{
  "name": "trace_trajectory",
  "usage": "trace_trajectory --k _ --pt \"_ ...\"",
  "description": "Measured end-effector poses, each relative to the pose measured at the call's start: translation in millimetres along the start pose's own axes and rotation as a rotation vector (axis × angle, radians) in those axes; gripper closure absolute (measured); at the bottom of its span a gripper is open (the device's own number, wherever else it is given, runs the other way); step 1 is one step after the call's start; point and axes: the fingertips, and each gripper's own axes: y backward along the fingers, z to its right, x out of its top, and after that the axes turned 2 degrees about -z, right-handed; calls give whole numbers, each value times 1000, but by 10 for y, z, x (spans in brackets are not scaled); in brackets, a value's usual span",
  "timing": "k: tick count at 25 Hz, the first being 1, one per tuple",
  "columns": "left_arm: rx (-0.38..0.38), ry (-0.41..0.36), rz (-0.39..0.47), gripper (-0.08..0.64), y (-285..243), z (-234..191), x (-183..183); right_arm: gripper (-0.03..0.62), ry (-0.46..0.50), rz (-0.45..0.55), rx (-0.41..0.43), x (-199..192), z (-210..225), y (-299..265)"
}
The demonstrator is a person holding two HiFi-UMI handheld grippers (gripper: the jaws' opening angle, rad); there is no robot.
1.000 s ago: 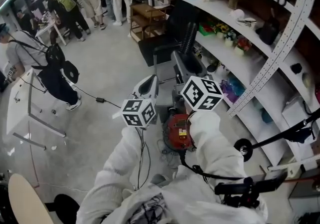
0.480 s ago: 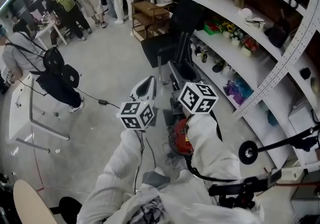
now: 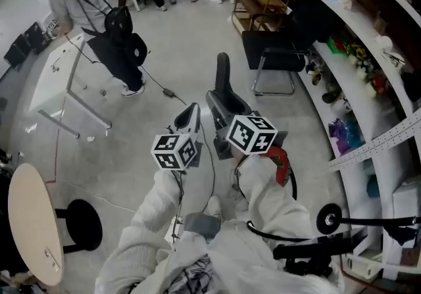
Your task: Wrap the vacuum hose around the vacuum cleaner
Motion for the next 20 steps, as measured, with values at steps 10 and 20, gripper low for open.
trace_trajectory --k 10,20 --pt "221 66 -22 560 2212 356 -642 351 -50 -224 167 -1404 -1417 1251" --pt "207 112 -40 560 3602 855 -1178 351 -44 -312 121 -2302 -2083 2545"
